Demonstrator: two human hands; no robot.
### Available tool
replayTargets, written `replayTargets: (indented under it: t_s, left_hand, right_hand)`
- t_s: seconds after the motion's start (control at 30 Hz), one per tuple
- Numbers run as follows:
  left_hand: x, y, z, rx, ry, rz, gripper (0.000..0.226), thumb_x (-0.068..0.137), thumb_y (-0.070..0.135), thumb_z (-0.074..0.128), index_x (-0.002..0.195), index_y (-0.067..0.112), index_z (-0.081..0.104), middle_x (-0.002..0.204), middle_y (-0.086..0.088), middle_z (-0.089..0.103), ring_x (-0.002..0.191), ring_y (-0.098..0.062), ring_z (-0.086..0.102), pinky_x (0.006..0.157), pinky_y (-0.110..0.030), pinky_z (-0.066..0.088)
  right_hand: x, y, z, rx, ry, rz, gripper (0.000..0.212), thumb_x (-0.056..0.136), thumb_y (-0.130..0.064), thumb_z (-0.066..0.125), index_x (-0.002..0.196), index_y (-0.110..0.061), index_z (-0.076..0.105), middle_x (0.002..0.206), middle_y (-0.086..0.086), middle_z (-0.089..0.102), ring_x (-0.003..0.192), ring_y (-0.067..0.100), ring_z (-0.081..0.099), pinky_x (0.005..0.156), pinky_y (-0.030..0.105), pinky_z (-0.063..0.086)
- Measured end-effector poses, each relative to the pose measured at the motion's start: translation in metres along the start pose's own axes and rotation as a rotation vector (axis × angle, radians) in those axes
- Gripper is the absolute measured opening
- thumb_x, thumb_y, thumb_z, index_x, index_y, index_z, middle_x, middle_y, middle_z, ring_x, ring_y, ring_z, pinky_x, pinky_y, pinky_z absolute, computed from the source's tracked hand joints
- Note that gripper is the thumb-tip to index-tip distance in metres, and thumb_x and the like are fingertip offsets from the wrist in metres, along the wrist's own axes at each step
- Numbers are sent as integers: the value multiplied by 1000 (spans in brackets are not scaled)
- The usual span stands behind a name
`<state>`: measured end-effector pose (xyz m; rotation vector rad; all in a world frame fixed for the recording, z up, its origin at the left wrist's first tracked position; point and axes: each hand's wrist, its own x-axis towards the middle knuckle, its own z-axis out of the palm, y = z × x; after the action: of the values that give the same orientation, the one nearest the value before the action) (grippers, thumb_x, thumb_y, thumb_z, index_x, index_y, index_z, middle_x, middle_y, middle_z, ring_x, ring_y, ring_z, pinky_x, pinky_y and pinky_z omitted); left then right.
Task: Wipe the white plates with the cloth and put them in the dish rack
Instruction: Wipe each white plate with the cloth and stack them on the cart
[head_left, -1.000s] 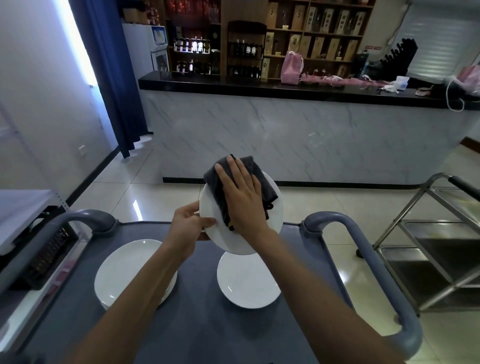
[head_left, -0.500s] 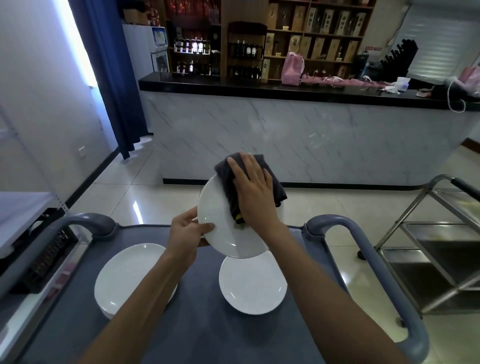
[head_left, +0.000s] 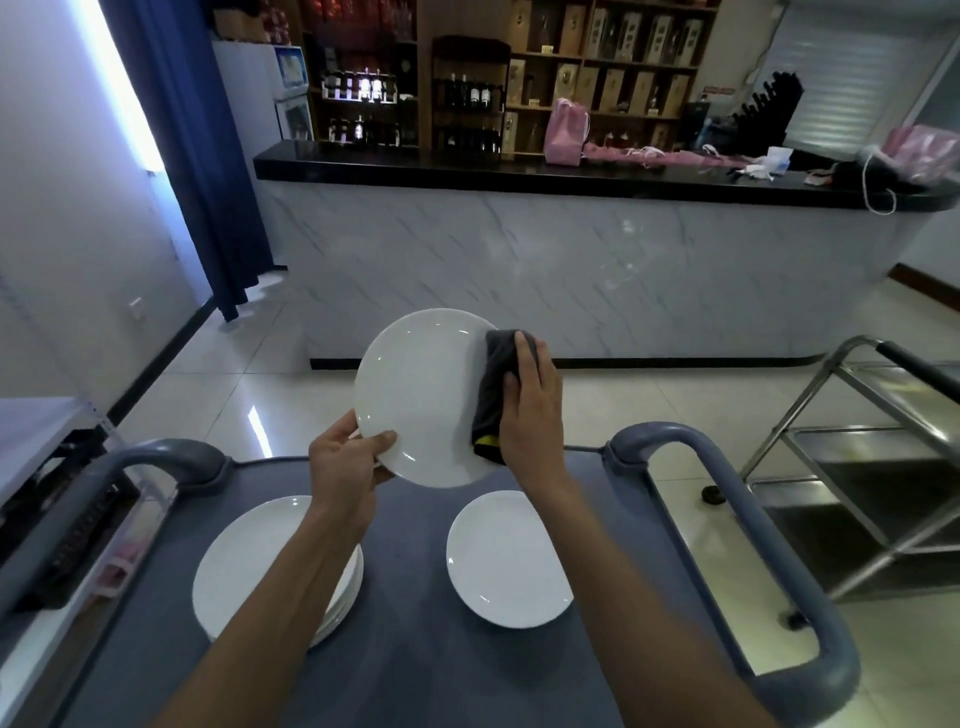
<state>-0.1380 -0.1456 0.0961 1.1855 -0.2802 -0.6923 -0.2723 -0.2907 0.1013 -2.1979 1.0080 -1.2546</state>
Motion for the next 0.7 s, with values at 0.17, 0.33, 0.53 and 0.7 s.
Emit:
replayTargets:
  t_s: [0.17,0.33,0.53,0.7]
  left_hand:
    - [8,7,-7,-52,31,-10,38,86,-14,61,98,20,73,87,3,78,86,-25,69,66,-36,63]
    - [11,9,-11,-111,16,-27,38,87,-14,59,103,18,73,94,0,78,91,-26,68,68,-38,63]
    - [15,15,-18,-100,-34,-31,37,87,-14,57,108,12,72,105,-8,74,92,-27,67,67,-39,62]
    - [20,17,-28,-11,-68,-17,36,88,-13,59,105,16,71,103,-3,74,93,-25,68,66,-36,62]
  right_hand:
    - [-21,-12,19,147,41,146,50,109,-21,37,158,-22,26,166,1,19,150,15,19,116,10,9]
    - [-45,-33,44,245,117,302,53,110,-26,34,160,-23,17,168,-3,10,153,11,9,122,24,9]
    - [-71,-48,66,263,130,334,59,110,-30,34,161,-24,5,168,-4,-4,154,7,-4,122,24,3]
    - [-73,-49,69,175,131,304,60,109,-31,35,161,-25,6,168,-2,-6,154,12,-3,124,33,7]
